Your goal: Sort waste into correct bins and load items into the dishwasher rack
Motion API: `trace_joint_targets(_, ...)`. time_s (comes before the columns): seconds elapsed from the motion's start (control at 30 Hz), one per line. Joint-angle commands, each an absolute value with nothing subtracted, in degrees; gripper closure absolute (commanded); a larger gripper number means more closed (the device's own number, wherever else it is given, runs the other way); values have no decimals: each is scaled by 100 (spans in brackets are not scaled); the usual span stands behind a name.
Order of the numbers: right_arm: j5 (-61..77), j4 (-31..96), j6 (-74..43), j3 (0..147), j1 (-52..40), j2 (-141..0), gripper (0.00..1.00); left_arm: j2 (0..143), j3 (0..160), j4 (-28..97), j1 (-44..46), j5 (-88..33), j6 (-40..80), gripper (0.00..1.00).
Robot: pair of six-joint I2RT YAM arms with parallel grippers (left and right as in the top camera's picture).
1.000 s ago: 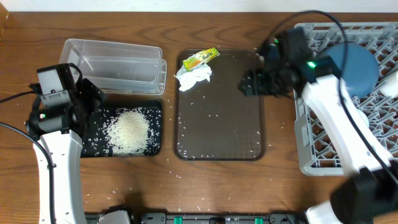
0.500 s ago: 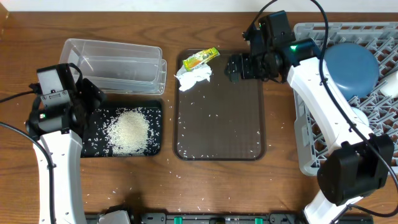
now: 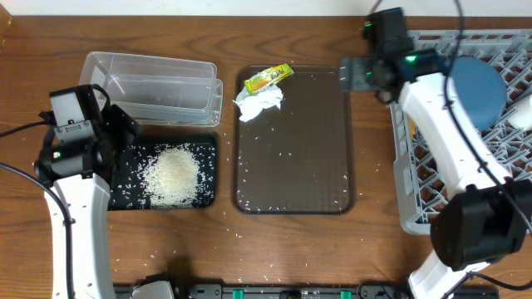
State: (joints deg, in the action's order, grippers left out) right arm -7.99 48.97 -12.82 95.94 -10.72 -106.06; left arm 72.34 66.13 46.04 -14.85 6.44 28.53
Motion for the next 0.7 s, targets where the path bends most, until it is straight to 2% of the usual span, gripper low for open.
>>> trace_joint_targets(0.0, -1096, 5043, -1284, 9706, -484, -10578, 1, 7271, 6676, 4602, -1509, 755, 2860, 2)
trace_joint_targets(0.17, -40, 5120, -1282, 9706, 108, -10578, 1, 7271, 6676, 4598, -1509, -355, 2965, 2)
trace_joint_targets(0.33, 27, 5120, -1280, 9706, 388, -10578, 1, 7271, 6676, 4539, -1487, -2270, 3214, 2)
trace_joint_targets(0.47, 27, 5122, -1280, 9706, 434, -10578, 1, 7273, 6676, 4139, -1037, -3581, 2180, 2)
trace_joint_targets(0.6, 27, 5122, -1280, 9706, 432, -10578, 1, 7277, 6676, 3854, -73, -3579, 1743, 2)
trace_joint_targets(0.67, 27, 5122, -1280, 9706, 432, -10578, 1, 7290, 6681, 3721, 495, -3111, 1739, 2)
